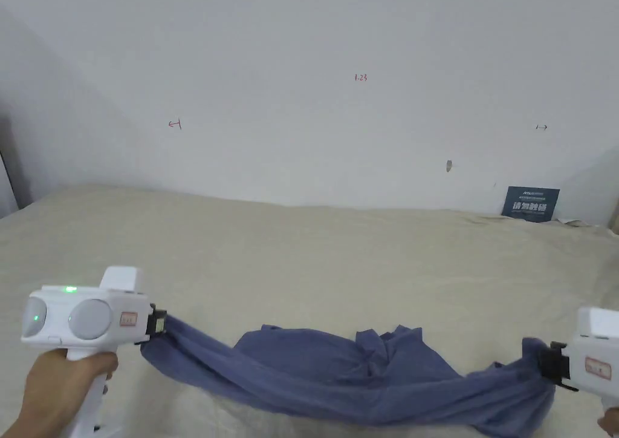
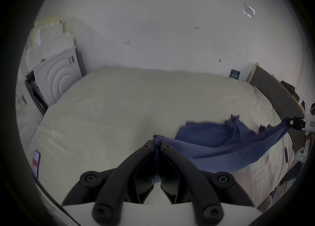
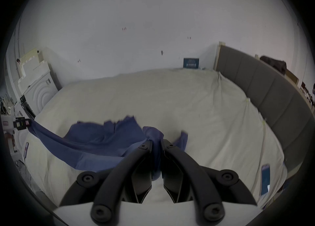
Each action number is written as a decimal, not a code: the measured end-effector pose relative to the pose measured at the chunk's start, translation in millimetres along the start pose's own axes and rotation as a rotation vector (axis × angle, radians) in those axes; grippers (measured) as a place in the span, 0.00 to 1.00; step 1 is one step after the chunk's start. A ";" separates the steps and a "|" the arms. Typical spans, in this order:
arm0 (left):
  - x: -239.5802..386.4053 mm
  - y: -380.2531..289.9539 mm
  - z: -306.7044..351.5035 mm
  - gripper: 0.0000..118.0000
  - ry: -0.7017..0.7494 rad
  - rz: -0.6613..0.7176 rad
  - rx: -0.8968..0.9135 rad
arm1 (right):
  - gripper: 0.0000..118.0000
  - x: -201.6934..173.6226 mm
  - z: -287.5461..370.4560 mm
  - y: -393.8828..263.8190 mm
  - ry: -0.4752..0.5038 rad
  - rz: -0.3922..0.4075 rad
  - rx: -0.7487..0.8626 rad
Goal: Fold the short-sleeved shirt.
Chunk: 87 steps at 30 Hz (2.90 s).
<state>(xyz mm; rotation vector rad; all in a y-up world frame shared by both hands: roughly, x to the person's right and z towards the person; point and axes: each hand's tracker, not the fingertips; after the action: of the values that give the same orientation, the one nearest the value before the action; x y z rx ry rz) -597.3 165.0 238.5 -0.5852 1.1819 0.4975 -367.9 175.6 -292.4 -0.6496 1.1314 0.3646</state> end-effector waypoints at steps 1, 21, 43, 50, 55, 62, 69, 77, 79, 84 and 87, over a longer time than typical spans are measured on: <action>-4.4 -13.6 2.3 0.02 -0.003 0.017 -0.023 | 0.05 0.0 3.7 -15.9 -0.003 -0.009 -0.012; -53.8 -196.8 61.1 0.02 0.005 0.075 -0.232 | 0.05 31.1 51.6 -210.3 -0.071 -0.029 -0.199; -46.4 -231.7 40.8 0.05 0.059 0.047 -0.363 | 0.07 35.9 27.9 -252.6 -0.084 -0.047 -0.307; -60.0 -218.4 42.5 0.81 0.050 0.067 -0.333 | 0.51 31.3 41.1 -245.0 -0.092 -0.031 -0.289; -45.8 -189.7 64.2 0.86 0.047 0.023 -0.185 | 0.78 28.0 65.1 -216.8 -0.109 -0.046 -0.152; -11.4 -128.0 95.1 0.91 0.003 -0.039 0.062 | 0.83 13.0 109.6 -147.5 -0.089 -0.061 0.095; 26.1 -76.3 123.4 0.94 0.000 -0.040 0.341 | 0.92 -21.8 159.3 -89.9 -0.096 -0.022 0.374; 71.3 -56.4 143.9 0.91 0.024 -0.047 0.617 | 0.90 -57.7 190.8 -73.0 -0.186 0.059 0.635; 80.9 -58.5 144.8 0.80 0.008 -0.072 0.639 | 0.81 -58.1 188.9 -73.3 -0.201 0.076 0.672; 99.8 -64.6 142.0 0.20 -0.012 -0.137 0.658 | 0.18 -63.9 191.0 -79.3 -0.201 0.088 0.723; 105.3 -72.3 140.6 0.04 -0.043 -0.146 0.674 | 0.00 -65.4 190.8 -85.9 -0.230 0.088 0.769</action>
<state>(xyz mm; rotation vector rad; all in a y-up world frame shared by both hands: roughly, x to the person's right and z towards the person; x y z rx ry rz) -419.8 209.2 187.3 -0.0757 1.1685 -0.0276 -207.9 236.5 -155.6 0.1172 0.9799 0.0546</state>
